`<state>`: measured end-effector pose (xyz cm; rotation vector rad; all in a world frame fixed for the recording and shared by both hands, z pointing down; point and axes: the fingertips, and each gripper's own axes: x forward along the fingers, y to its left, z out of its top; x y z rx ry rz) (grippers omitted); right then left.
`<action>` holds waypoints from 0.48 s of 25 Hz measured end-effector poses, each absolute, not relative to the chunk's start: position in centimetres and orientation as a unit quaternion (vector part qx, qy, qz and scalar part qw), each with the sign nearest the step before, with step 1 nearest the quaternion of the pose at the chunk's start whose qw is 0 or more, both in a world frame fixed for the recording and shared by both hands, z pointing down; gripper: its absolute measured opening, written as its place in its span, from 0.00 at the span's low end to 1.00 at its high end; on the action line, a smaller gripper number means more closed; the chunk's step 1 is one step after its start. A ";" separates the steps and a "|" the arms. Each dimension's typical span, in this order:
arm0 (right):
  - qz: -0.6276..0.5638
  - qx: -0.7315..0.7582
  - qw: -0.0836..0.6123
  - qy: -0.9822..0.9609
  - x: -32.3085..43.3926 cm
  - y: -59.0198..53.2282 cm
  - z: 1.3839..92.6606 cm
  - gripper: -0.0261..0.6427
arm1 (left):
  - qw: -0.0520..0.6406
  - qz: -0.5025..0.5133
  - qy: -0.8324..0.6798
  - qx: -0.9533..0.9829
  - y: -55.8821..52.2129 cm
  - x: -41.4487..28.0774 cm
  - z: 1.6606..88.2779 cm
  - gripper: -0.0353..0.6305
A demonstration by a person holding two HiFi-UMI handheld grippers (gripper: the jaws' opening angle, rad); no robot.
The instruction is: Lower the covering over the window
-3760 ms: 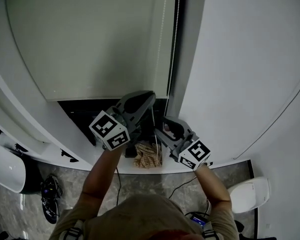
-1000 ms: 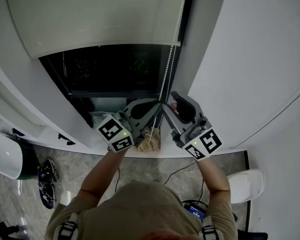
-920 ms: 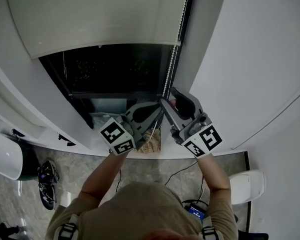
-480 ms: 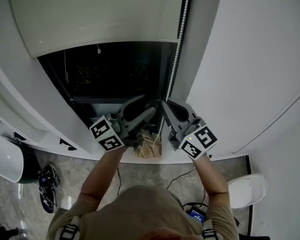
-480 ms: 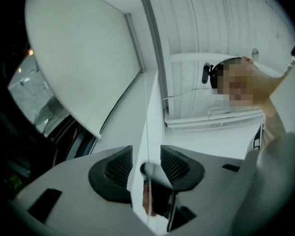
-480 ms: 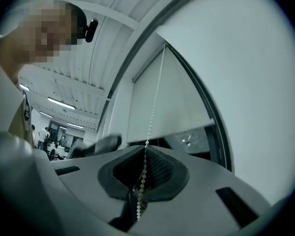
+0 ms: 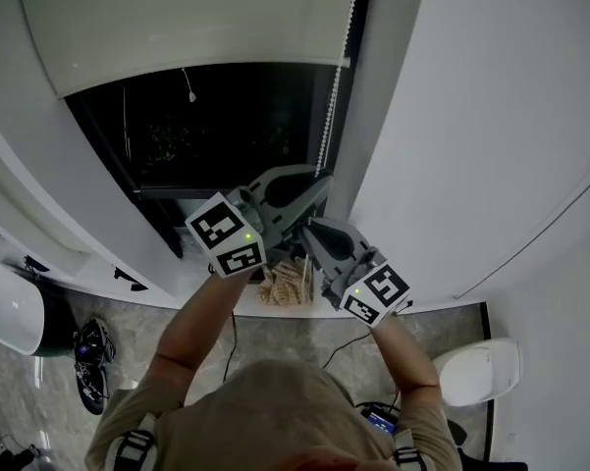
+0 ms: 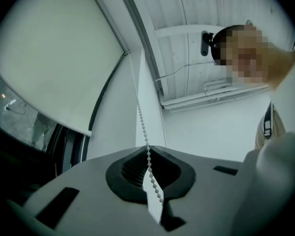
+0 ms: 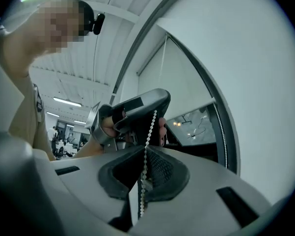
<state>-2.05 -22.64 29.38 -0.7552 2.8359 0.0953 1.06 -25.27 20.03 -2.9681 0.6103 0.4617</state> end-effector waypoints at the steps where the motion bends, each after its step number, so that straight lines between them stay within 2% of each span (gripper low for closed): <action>1: 0.036 -0.251 0.093 0.963 -2.1 -22.2 29.7 0.06 | 0.040 0.149 0.206 -0.966 -25.3 0.6 20.6 0.08; 2: 0.039 -0.247 0.089 0.964 -1.9 -21.6 29.8 0.08 | 0.038 0.149 0.213 -0.965 -25.3 0.2 21.3 0.08; 4: 0.050 -0.253 0.099 0.961 -0.7 -20.4 28.6 0.22 | 0.030 0.149 0.221 -0.963 -25.2 -0.7 22.6 0.08; 8: 0.096 -0.284 0.142 0.943 1.7 -20.6 22.8 0.22 | 0.016 0.133 0.218 -0.967 -24.1 -0.4 25.3 0.08; 12: 0.128 -0.288 0.141 0.939 0.6 -22.7 19.4 0.22 | -0.016 0.128 0.201 -0.971 -22.4 1.1 28.7 0.08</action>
